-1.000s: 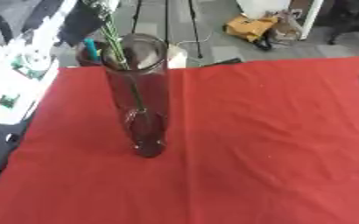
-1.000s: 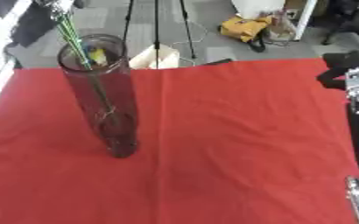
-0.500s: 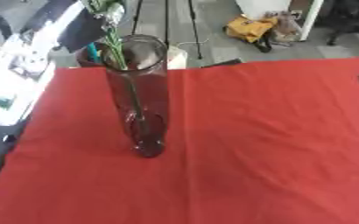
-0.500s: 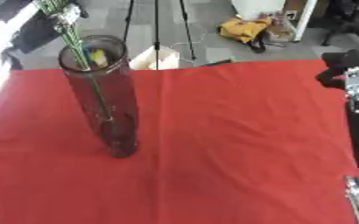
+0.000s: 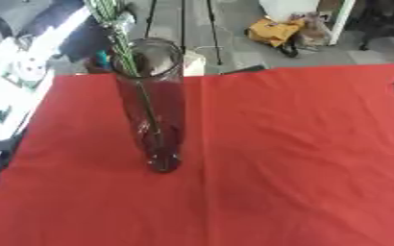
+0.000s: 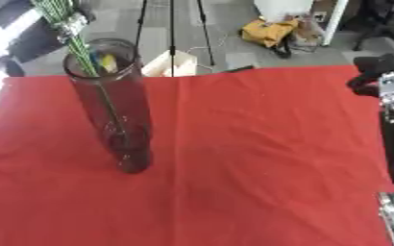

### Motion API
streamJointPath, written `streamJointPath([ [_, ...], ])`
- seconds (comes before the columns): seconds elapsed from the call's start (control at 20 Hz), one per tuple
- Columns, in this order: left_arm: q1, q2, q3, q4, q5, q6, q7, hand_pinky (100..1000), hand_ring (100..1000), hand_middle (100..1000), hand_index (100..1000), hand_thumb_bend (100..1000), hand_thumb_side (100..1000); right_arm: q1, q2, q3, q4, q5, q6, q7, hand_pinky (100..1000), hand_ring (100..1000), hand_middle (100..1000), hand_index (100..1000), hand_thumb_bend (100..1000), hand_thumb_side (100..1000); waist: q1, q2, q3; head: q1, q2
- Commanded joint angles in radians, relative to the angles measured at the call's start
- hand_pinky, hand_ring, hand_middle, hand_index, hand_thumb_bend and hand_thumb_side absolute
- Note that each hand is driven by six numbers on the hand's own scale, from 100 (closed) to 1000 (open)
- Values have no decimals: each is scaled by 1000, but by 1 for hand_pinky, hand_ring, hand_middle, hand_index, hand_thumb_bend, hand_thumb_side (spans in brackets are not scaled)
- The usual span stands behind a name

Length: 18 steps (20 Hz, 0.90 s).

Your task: Arrange flowers into the vase.

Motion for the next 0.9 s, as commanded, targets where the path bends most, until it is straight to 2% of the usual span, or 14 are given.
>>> streamJointPath([
  [0.05, -16, 35, 13, -25, 10, 3, 4, 613, 667, 685, 749, 100, 1000, -9, -9, -5, -19, -6, 3, -4, 677, 802, 496, 725, 100, 1000, -2, -25, 2, -4, -5],
  [0.2, -17, 34, 11, -30, 21, -1, 13, 620, 675, 700, 836, 100, 1000, -9, -9, -5, -19, -6, 3, -3, 677, 802, 496, 725, 100, 1000, -2, -25, 1, -4, -6],
  [0.45, -17, 38, 12, -31, 17, -11, 8, 638, 694, 727, 872, 100, 1000, -8, -9, -5, -19, -6, 2, -3, 677, 802, 495, 724, 100, 1000, 1, -27, 2, -5, -6],
  [0.75, -16, 43, 13, -29, -2, -31, -32, 735, 782, 814, 984, 100, 1000, -6, -9, -5, -19, -6, 2, -3, 676, 802, 494, 723, 100, 1000, 4, -30, 2, -6, -6],
  [0.9, -14, 42, 15, -21, -2, -45, -75, 778, 808, 839, 1000, 100, 1000, -5, -8, -6, -19, -7, 1, -5, 676, 802, 494, 722, 100, 1000, 5, -31, 2, -6, -7],
])
